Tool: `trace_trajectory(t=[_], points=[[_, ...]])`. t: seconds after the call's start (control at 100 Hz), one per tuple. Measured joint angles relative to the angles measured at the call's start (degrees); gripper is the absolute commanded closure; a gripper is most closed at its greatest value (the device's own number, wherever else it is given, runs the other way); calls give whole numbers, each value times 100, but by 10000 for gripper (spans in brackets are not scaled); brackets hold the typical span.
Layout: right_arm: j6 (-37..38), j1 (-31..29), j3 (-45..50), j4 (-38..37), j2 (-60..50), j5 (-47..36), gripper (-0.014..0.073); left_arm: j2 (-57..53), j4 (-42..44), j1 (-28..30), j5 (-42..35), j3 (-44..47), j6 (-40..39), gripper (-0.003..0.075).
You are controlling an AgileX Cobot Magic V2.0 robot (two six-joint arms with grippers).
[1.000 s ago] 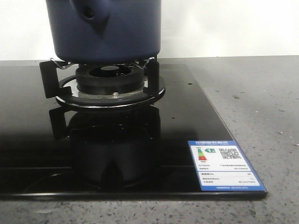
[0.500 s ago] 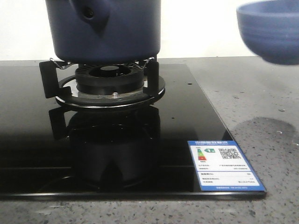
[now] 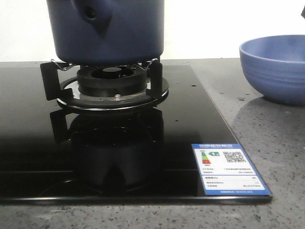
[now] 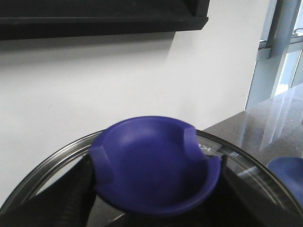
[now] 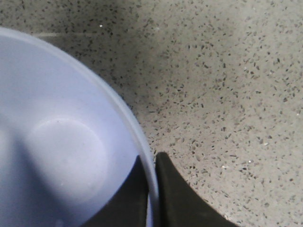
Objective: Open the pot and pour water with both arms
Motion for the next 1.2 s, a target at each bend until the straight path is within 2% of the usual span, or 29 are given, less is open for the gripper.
trace_trajectory(t=[0.08, 0.14, 0.2, 0.23, 0.25, 0.32, 0.4, 0.56, 0.78, 0.99, 1.2], points=[[0, 0, 66, 28, 0, -95, 651, 0, 0, 0, 0, 0, 0, 318], [0, 0, 69, 40, 0, -120, 613, 0, 0, 0, 0, 0, 0, 318], [-11, 0, 77, 48, 0, -135, 511, 0, 0, 0, 0, 0, 0, 318], [-11, 0, 77, 48, 0, -135, 417, 0, 0, 0, 0, 0, 0, 318], [-11, 0, 77, 48, 0, -135, 401, 0, 0, 0, 0, 0, 0, 318], [-11, 0, 77, 48, 0, -122, 235, 0, 0, 0, 0, 0, 0, 318], [-11, 0, 22, 48, -36, -53, 155, 0, 0, 0, 30, 0, 0, 318], [-11, 0, -231, 48, -413, 118, 153, 61, 0, -46, 331, 0, 0, 318], [-23, 0, -530, 48, -1249, 300, 153, 377, 0, -665, 380, 0, 191, 318], [-46, 0, -541, 48, -1887, 579, 153, 738, -45, -1218, 175, 0, 800, 318], [-59, 0, -541, 48, -2226, 748, 153, 1178, -86, -1366, -29, -167, 1000, 318]])
